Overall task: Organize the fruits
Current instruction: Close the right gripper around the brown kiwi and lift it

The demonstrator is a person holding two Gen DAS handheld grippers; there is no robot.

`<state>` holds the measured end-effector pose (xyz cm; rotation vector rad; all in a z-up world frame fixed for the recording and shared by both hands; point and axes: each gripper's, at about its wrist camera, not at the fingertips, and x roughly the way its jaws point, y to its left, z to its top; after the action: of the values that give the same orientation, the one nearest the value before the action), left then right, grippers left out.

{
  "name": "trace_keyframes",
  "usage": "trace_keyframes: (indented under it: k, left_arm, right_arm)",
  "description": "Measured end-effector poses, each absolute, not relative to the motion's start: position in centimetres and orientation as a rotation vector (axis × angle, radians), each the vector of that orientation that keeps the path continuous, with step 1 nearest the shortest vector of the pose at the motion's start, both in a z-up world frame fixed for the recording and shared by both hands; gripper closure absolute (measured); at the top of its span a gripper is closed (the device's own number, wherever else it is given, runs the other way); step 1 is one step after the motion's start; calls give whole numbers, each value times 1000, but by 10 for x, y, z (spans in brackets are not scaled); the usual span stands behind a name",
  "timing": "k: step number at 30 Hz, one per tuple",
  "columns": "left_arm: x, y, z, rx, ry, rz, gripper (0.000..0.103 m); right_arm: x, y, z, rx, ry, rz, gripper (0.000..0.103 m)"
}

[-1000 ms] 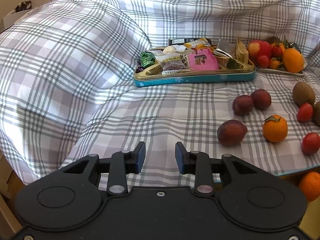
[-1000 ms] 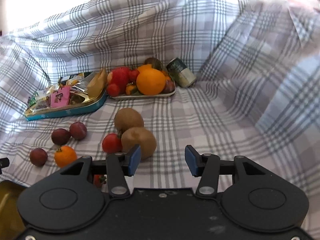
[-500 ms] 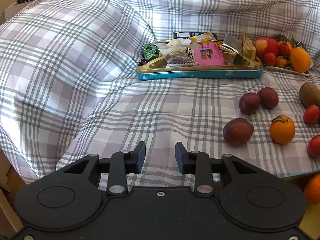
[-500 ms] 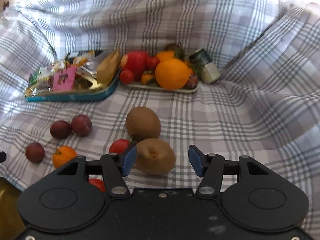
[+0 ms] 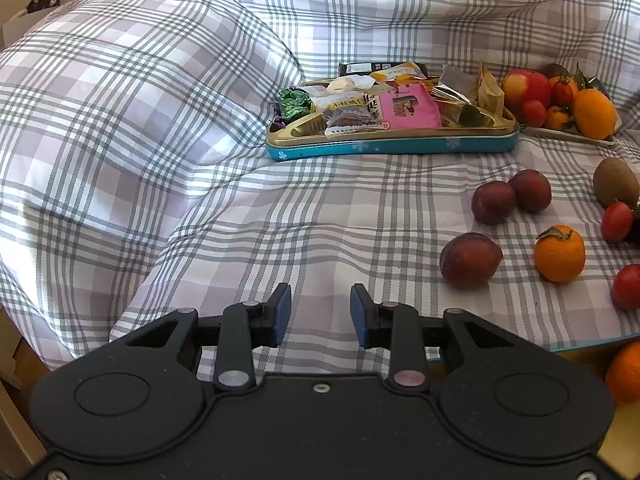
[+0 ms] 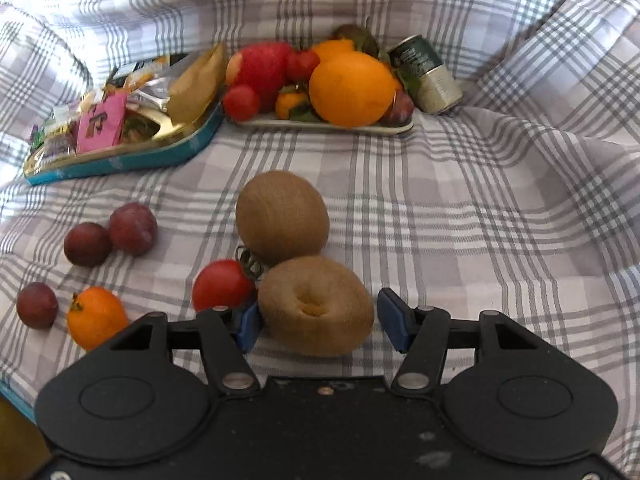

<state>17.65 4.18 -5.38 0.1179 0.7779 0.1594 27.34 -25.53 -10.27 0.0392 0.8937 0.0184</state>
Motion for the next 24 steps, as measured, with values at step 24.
trace_keyframes:
  k: [24]
  left_arm:
    - [188,19,-13,122,797,0,62]
  right_arm:
    - [232,-284,-67,174,797,-1,49]
